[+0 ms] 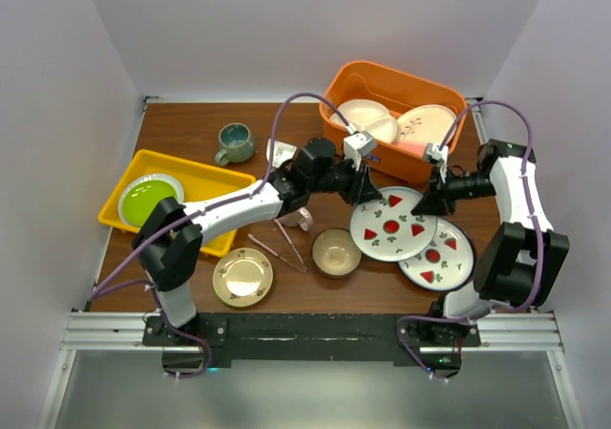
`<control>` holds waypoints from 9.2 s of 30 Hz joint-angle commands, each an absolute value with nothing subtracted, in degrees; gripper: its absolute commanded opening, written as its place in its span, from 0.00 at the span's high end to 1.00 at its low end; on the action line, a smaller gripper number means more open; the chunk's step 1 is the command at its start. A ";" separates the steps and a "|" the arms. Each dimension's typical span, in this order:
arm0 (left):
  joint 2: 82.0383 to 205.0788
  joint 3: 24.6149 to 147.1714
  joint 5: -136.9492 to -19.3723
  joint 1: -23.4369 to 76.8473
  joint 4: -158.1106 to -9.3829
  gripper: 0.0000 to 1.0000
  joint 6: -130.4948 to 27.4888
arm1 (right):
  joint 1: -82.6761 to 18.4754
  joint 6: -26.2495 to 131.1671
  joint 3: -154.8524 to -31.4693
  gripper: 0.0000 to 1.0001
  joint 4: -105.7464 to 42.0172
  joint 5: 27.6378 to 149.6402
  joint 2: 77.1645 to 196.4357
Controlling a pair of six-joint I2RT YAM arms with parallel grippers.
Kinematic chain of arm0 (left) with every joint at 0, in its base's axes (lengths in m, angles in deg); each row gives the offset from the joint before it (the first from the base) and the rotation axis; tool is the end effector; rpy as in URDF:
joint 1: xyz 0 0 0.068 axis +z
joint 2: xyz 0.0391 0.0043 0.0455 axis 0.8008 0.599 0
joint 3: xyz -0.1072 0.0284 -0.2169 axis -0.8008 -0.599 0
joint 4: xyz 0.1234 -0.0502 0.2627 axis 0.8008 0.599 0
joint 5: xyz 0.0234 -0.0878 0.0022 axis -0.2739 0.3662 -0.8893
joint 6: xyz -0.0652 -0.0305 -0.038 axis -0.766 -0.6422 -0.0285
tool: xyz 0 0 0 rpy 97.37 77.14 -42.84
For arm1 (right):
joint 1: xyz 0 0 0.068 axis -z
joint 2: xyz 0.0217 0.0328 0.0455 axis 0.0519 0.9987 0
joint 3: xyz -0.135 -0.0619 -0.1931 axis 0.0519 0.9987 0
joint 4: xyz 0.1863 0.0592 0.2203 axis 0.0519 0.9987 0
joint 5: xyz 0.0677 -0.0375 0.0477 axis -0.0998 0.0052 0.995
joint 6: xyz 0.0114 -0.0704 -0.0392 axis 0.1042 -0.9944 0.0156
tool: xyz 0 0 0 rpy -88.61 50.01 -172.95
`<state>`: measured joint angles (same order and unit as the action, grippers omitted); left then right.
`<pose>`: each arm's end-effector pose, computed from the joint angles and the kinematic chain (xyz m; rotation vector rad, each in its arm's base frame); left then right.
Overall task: Place the mixed dishes into the plastic bin
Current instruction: Pick up the plate at the center of the board, then place the plate in the plastic bin, then pick up the plate at the center of the board.
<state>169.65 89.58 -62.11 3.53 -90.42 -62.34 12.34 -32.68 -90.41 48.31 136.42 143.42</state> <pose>0.2867 -0.3828 0.2353 0.7871 1.8805 -1.2294 0.2907 -0.0195 0.2199 -1.1701 2.0234 0.9230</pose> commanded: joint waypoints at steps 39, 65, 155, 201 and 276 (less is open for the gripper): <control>119.32 67.09 -91.78 9.52 -74.44 0.00 -53.28 | 11.09 34.96 -106.92 1.00 13.45 149.12 137.55; 103.66 53.10 -91.26 9.52 -66.52 0.00 -61.10 | 7.84 67.44 -116.93 1.00 -22.09 133.74 153.89; 104.80 51.25 -85.38 9.52 -67.76 0.00 -62.25 | 6.52 61.64 -115.97 0.41 -10.22 86.54 160.93; 132.30 63.82 -101.89 -11.57 -60.19 0.10 -71.04 | 6.61 4.64 -83.44 0.30 18.85 136.38 121.98; 197.09 114.71 -87.48 -11.75 -68.20 0.77 -74.03 | 28.49 2.14 -77.64 0.31 25.46 134.43 127.26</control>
<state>196.75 112.53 -87.81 -11.48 -67.14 -73.83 28.03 3.30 -77.69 24.36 131.83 127.73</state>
